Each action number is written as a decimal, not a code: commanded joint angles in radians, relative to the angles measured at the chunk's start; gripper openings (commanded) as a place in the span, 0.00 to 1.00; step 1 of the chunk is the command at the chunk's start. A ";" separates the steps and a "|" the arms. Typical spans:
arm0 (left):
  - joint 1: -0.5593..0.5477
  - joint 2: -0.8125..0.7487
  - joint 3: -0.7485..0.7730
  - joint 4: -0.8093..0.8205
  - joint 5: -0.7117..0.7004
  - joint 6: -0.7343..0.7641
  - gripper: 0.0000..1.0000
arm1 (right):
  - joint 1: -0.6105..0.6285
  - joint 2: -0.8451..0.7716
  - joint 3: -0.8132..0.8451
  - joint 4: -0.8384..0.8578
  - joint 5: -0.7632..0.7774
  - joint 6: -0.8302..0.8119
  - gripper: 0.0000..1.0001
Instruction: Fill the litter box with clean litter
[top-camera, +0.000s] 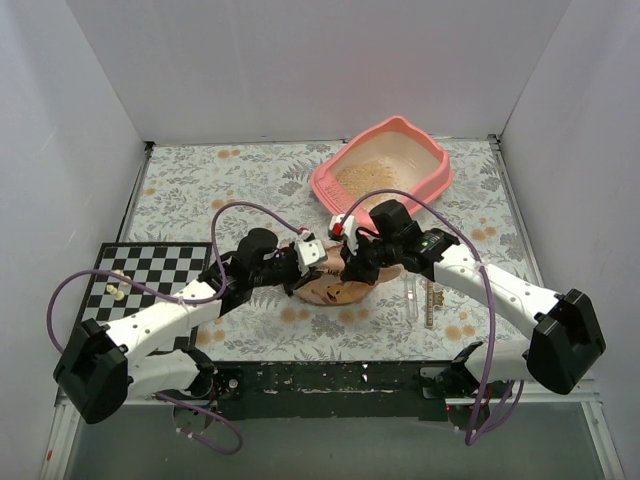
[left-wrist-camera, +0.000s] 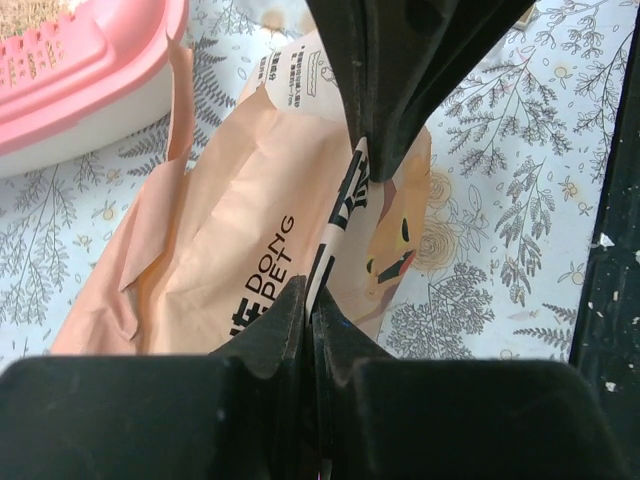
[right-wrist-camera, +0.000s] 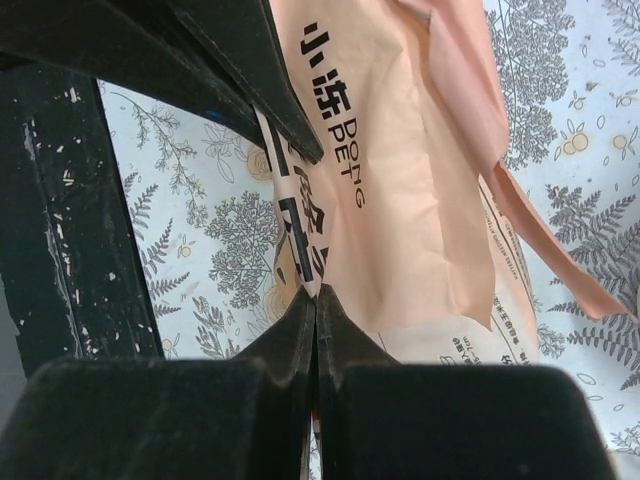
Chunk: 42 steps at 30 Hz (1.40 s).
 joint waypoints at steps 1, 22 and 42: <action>0.027 -0.075 0.099 -0.207 -0.231 -0.001 0.00 | -0.007 -0.039 0.036 -0.141 -0.061 -0.055 0.01; 0.027 -0.215 -0.113 -0.088 -0.202 -0.170 0.00 | 0.023 -0.177 0.079 -0.256 0.066 -0.256 0.83; 0.027 -0.275 -0.145 -0.053 -0.184 -0.205 0.00 | 0.031 -0.076 0.067 -0.210 0.077 -0.354 0.78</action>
